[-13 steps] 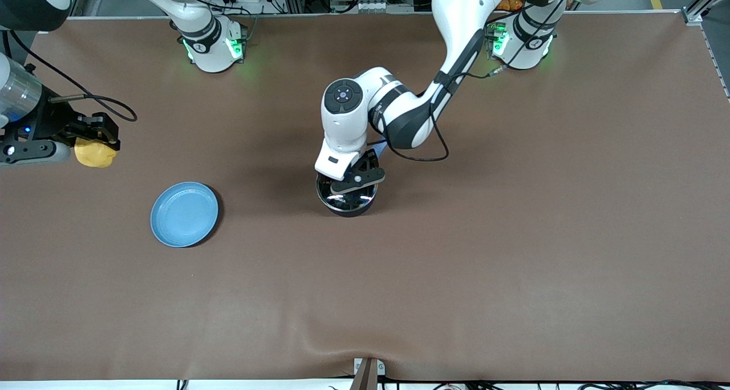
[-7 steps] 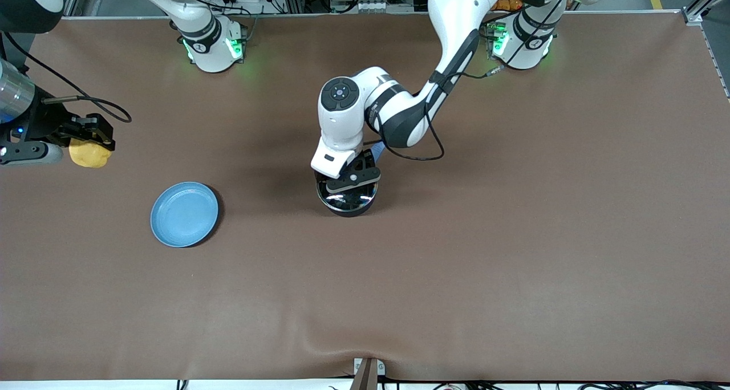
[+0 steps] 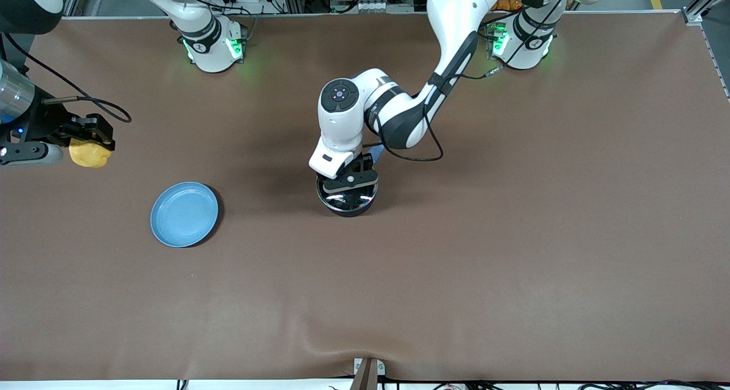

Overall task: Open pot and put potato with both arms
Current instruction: 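Grasp the blue lid knob with the left gripper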

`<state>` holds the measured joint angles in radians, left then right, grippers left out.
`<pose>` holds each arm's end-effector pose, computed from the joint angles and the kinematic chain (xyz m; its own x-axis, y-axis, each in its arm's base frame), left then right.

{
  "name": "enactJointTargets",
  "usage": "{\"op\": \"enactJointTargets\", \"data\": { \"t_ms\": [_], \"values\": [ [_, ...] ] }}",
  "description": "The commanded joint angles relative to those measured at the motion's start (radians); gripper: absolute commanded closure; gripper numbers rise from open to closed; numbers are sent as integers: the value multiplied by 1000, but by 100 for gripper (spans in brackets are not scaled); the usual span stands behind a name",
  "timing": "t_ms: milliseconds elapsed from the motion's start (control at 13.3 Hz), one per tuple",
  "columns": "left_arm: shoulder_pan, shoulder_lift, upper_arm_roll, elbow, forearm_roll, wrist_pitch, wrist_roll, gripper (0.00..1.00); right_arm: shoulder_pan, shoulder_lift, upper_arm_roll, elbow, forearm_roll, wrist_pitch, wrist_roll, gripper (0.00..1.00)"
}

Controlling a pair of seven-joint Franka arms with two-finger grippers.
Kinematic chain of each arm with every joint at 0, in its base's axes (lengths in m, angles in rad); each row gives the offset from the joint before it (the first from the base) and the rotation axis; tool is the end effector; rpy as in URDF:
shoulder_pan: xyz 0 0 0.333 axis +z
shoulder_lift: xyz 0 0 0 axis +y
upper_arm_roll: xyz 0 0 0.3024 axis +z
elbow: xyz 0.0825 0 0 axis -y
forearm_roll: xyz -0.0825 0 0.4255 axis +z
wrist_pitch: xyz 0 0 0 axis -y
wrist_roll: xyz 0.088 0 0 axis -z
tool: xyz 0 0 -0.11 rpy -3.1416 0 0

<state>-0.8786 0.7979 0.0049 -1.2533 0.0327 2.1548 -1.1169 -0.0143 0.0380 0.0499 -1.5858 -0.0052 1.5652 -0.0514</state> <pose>0.5066 -0.6042 0.2613 0.9715 0.2253 0.0744 0.2195 -0.9725 0.0784 0.6043 0.0205 0.5770 0.9945 0.0869 -0.0586 0.0870 -0.9962 0.0003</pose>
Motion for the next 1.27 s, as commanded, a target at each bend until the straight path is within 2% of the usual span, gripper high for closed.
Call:
{"op": "enactJointTargets", "data": {
  "t_ms": [0,75,150,225,675,825,1200],
  "values": [
    [-10,20,6,25,24,-4,9,37,-12,-3,5,0,4,-7,-4,100],
    [-10,20,4,25,23,-7,8,55,-12,-3,5,0,4,-7,-4,100],
    [-10,20,4,23,19,-10,6,82,-12,-3,5,0,4,-7,-4,100],
    [-10,17,3,17,18,-15,6,100,-12,-3,5,0,4,-7,-4,100],
    [6,-58,10,17,32,-82,49,100,-12,-3,5,0,4,-7,-4,100],
    [27,-115,10,14,30,-91,88,100,-12,-3,5,0,4,-7,-4,100],
    [108,-255,10,5,33,-237,241,100,-12,-3,5,-2,4,-8,-4,100]
  ]
}}
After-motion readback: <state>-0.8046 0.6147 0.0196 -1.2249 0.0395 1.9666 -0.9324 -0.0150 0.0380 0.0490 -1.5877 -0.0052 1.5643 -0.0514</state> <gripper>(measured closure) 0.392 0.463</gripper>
